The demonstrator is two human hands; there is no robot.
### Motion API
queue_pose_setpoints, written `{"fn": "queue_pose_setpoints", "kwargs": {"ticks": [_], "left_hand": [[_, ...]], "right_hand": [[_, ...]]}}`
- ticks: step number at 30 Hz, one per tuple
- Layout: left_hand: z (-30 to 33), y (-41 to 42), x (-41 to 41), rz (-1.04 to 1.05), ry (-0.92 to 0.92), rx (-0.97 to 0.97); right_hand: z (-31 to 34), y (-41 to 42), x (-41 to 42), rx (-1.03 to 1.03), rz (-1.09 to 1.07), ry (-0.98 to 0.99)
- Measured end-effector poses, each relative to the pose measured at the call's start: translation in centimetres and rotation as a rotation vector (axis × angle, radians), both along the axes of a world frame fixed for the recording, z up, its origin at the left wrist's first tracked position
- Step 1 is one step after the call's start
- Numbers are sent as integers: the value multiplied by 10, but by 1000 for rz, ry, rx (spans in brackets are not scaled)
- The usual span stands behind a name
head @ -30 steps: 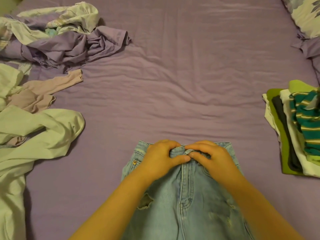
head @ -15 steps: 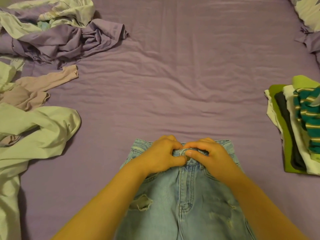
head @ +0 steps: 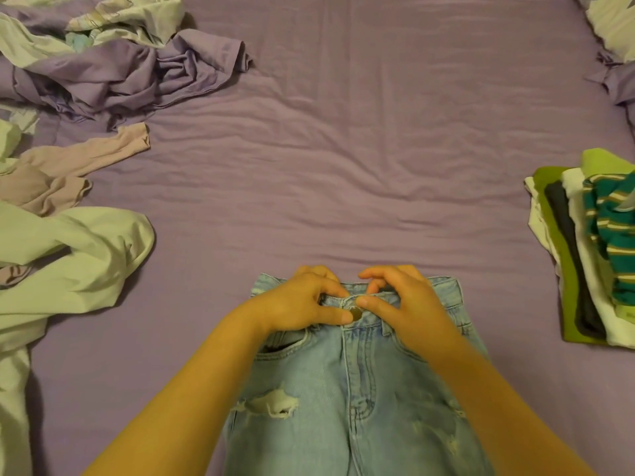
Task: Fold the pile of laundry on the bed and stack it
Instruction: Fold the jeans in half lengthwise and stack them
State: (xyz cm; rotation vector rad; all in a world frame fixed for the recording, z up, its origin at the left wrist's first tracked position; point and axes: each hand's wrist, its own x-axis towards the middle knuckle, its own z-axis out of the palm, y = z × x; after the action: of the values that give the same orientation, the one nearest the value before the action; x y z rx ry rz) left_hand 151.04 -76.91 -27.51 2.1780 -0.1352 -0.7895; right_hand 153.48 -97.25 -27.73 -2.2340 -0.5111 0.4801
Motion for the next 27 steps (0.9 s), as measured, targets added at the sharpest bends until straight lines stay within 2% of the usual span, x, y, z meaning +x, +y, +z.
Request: {"fn": "queue_pose_setpoints", "kwargs": {"ticks": [2,3,4,6,8,11,13,15,18,21,24,27], "left_hand": [[-4,4,-3,-35,-189,371],[-6,8,-8,26,-258,487],[-8,12,-14,148,-291,536],[-13,21,-26,485,-246,492],[-15,27,-36,707,-90,389],[-11,27,-43,858,93,274],[3,28,-46,1015,237,24],[15,30,-51,1059,303,-198],[48,24,-66,937,282,-203],[84,17,-84,852,304,-210],[124,11,-106,841,320,-289],[168,-2,-130,838,237,-408]], "right_hand": [[-8,-7,1,-265,17,-273],[-13,-15,1,-363,-15,-320],[-16,-24,1,-438,-79,-283],[-20,-42,-2,-528,-245,-107],[-22,-52,-10,-543,-330,45],[-16,-52,-23,-386,-442,106],[-3,-50,-28,-239,-592,183],[7,-51,-27,-88,-698,298],[39,-55,-34,146,-749,459],[75,-63,-50,297,-711,602],[114,-73,-70,351,-650,698],[154,-80,-93,400,-640,752]]}}
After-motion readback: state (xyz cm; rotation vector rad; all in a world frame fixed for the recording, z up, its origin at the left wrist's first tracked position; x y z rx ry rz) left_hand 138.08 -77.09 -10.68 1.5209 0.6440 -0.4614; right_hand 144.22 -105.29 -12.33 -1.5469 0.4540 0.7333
